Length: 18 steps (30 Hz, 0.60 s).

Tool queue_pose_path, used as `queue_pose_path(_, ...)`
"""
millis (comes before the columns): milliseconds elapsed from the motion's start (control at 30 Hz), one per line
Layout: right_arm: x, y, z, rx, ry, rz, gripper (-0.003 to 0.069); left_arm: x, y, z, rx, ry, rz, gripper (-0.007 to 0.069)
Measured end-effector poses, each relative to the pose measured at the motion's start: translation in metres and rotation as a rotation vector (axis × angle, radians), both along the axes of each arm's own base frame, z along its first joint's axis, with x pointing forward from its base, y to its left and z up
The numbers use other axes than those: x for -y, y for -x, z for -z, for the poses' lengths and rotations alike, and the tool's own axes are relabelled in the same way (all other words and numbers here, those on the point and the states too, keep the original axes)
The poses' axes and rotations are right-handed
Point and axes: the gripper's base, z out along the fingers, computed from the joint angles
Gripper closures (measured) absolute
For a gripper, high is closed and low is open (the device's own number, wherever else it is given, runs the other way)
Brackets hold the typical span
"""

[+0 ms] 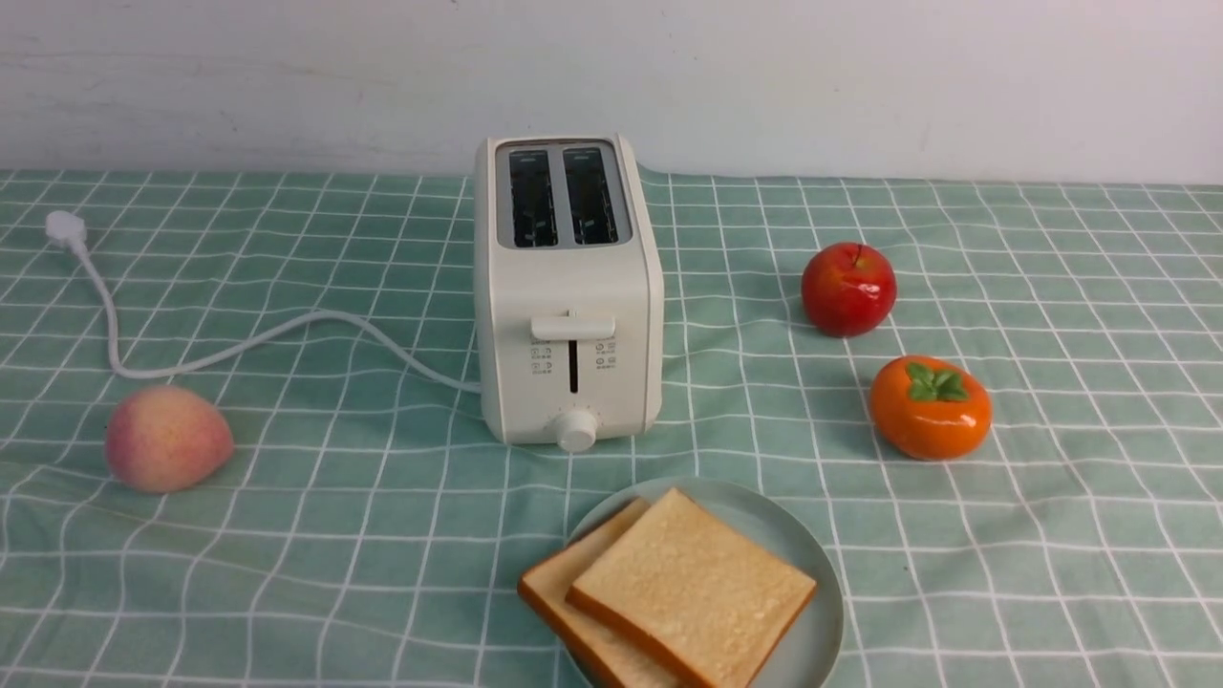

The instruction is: Take toasted bread from bread machine on blue coffee table place on plate.

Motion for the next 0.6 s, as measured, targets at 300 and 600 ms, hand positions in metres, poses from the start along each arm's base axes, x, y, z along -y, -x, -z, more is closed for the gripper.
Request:
queue_pose_path(300,0.000,-0.001,-0.001,0.020,-0.004,0.001,0.0661,-0.025,-0.024,0.016,0.513,-0.198,-0.170,0.0638)
queue_pose_path(600,0.000,-0.001,-0.001,0.022,-0.007,0.003,0.0657,-0.052,-0.016,0.086,1.031,-0.286,-0.542,0.0638)
